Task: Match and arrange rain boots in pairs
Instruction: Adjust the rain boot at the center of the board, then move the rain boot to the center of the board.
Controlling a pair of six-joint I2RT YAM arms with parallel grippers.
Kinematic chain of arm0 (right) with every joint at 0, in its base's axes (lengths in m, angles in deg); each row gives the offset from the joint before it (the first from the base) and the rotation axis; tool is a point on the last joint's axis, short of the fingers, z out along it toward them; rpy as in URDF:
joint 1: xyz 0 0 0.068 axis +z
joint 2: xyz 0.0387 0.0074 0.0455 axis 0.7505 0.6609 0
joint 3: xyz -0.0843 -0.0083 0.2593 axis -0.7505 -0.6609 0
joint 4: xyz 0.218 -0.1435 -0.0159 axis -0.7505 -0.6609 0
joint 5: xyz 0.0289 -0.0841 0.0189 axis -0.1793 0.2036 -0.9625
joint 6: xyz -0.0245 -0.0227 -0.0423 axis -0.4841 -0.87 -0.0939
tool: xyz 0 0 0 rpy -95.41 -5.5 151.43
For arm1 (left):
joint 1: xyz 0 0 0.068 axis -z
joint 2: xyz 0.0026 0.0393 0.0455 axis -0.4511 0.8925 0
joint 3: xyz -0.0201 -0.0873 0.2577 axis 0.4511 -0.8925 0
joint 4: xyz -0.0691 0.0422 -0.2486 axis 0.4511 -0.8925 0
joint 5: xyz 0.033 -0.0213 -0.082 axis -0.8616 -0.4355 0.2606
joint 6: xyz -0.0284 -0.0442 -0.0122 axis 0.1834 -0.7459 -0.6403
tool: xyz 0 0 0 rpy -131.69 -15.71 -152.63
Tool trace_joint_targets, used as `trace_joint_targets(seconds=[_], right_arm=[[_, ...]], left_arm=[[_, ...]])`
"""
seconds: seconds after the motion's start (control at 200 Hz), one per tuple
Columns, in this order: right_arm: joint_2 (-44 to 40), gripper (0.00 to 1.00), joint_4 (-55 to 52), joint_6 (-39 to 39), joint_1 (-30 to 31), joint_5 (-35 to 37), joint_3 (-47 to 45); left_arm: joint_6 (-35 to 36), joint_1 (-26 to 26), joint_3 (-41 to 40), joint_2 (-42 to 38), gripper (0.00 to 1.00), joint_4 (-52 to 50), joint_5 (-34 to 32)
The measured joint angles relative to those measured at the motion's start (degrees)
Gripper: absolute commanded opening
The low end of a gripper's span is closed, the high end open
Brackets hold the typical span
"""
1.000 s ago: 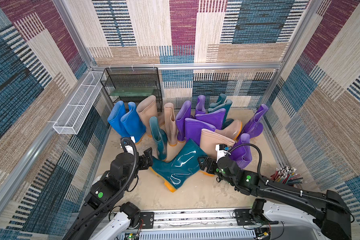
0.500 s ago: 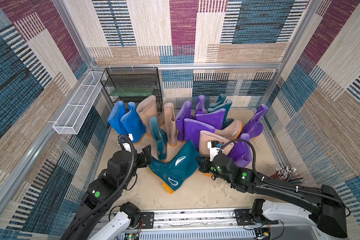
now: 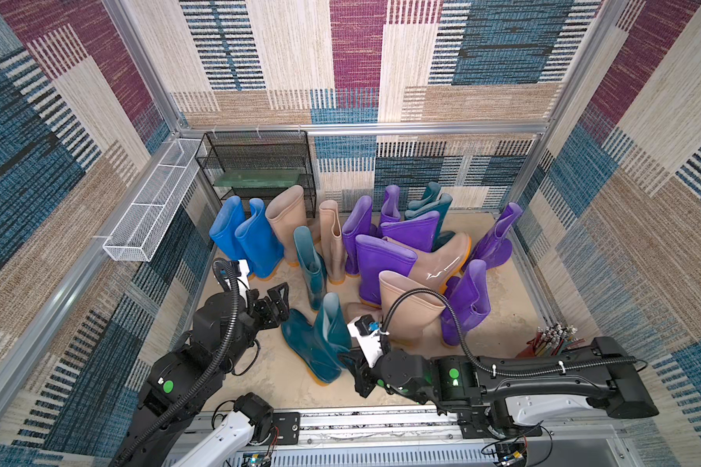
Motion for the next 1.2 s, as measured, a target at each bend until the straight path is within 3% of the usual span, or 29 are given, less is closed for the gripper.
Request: trace_joint_targets(seconds=[0.125,0.145,0.19,0.21,0.396,0.596,0.781,0.977,1.202], right_arm=[[4.1,0.24,0.9,-2.6,1.6,-0.4,3.1],[4.5,0.30,0.9,-3.0,1.7,-0.4,3.5],[5.6,0.58,0.8,-3.6,2.2,-0.7,4.6],[5.9,0.64,0.8,-4.0,2.4,-1.3,5.1],[6.7,0.81,0.3,-6.3,3.0,-2.8,8.5],[3.2,0.91,-1.9,-7.9,3.0,-1.5,10.0],[-3.4,1.00,-6.7,-9.7,1.9,4.9,10.0],[-10.2,0.97,-12.9,-10.6,-8.7,10.8,8.3],[-17.6,0.95,-13.1,-12.1,-18.6,7.2,3.8]], left_arm=[[-3.1,0.0,0.9,-0.2,0.78,-3.3,1.7],[-3.7,0.0,1.0,-0.3,0.78,-3.9,1.7],[-4.6,0.0,1.4,-0.3,0.78,-5.2,2.7],[-5.1,0.0,1.6,-0.3,0.78,-5.7,3.1],[-8.5,0.0,3.7,-0.5,0.74,-9.6,4.6],[-11.5,0.0,7.4,-0.3,0.72,-13.1,6.1],[-16.6,0.0,6.4,2.3,0.59,-13.8,11.9],[-26.1,0.0,4.0,0.6,0.64,-14.7,13.4],[-36.0,1.0,4.0,2.3,0.68,-15.1,13.6]])
